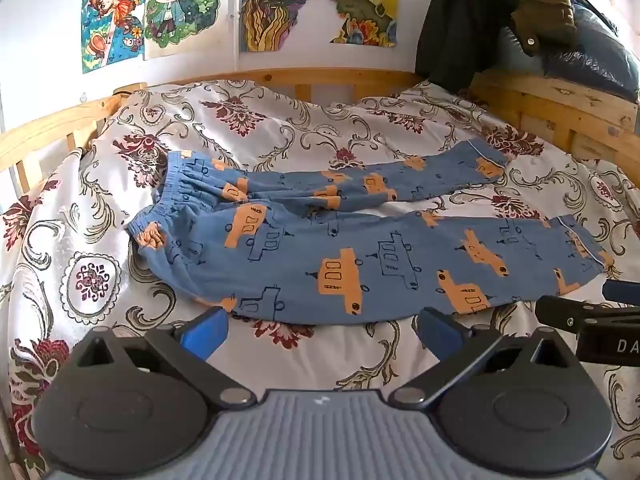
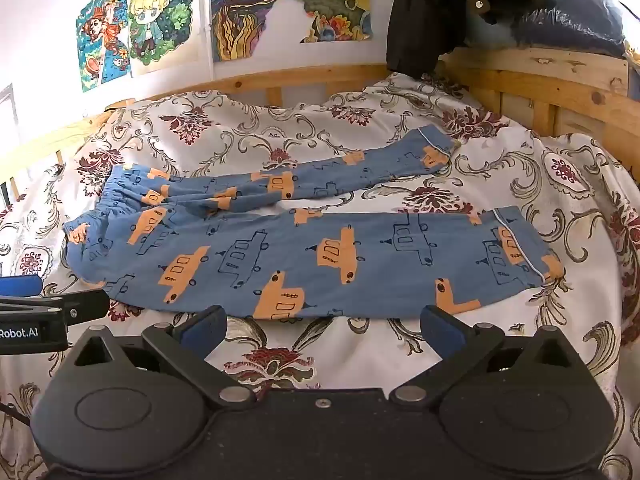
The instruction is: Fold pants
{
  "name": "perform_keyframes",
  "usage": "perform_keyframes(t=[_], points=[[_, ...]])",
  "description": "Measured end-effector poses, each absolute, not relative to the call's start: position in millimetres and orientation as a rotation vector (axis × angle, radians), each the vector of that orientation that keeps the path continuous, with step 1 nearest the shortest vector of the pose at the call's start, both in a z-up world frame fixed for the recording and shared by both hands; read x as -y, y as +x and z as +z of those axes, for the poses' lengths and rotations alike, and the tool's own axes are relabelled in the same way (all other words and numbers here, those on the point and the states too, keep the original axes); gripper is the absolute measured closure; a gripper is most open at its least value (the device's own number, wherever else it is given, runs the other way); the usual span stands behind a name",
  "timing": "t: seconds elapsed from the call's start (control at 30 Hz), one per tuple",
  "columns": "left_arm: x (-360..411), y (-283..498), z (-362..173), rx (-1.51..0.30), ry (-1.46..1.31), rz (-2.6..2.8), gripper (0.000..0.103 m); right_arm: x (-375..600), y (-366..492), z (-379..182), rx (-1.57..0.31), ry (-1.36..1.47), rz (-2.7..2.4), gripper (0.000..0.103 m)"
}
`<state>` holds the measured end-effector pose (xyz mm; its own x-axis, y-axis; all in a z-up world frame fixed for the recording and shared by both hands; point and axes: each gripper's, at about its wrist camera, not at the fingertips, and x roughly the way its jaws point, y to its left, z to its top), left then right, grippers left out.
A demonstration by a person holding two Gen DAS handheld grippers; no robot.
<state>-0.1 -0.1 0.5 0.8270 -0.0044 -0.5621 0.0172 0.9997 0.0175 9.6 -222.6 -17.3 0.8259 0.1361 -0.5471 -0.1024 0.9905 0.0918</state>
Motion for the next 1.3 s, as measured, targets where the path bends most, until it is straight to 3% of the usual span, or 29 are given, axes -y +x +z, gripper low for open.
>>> perform_keyframes(t=[1.3], points=[[-1.0, 0.5, -6.0, -0.626, -0.004, -0.021, 0.000, 222.7, 9.7, -17.4, -0.591, 0.066, 0.130, 0.001]])
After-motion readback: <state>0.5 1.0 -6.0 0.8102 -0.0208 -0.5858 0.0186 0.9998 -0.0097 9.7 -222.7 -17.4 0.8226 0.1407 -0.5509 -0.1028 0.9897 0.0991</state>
